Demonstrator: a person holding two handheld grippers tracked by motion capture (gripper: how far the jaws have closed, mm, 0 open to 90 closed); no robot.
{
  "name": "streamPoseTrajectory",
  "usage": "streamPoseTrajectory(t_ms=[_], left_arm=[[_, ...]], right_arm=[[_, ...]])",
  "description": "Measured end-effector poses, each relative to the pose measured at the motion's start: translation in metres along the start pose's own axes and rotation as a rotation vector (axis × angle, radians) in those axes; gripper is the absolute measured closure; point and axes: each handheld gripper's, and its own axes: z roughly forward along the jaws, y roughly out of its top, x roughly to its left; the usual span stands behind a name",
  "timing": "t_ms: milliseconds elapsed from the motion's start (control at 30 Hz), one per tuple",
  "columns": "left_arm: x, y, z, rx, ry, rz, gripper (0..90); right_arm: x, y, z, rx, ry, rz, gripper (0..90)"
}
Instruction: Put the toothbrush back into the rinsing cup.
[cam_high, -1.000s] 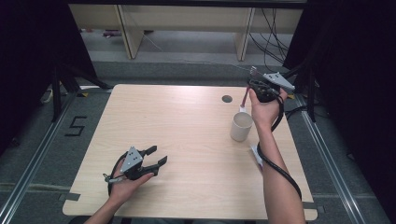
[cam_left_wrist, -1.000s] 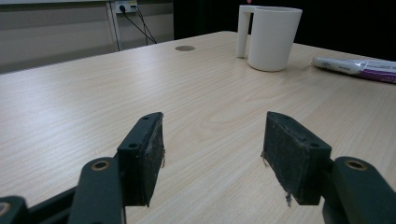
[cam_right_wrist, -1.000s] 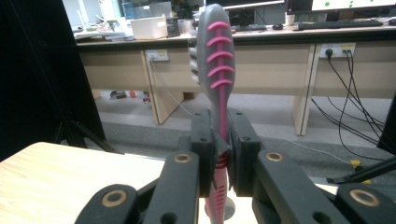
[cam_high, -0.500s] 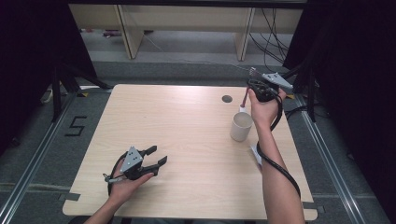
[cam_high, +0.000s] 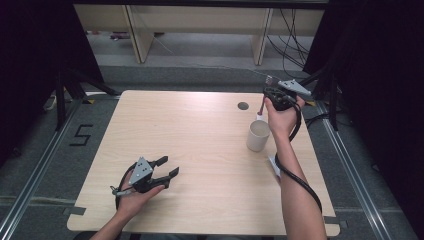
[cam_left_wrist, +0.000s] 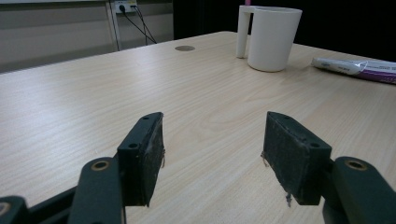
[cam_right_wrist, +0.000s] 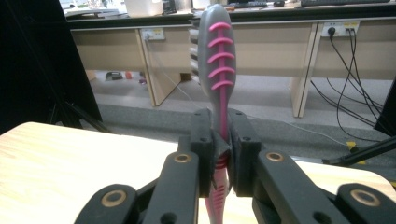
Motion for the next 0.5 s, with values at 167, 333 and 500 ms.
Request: streamPoseTrajectory(t_ms=[167, 333, 500], left_arm=[[0.0, 0.0, 0.0, 0.001, 0.001, 0.001, 37.9], [-0.0001, 0.0, -0.0001, 0.002, 0.001, 0.002, 37.8], [0.0, 0.0, 0.0, 0.001, 0.0, 0.0, 37.8]], right_arm=[[0.0001, -0.0029, 0.0007, 0.021, -0.012, 0.009, 82.9], [-0.0018, -0.0072, 0.003, 0.041, -0.003, 0.008, 82.8], [-0.0031, -0.0103, 0.0041, 0.055, -0.016, 0.0, 82.7]])
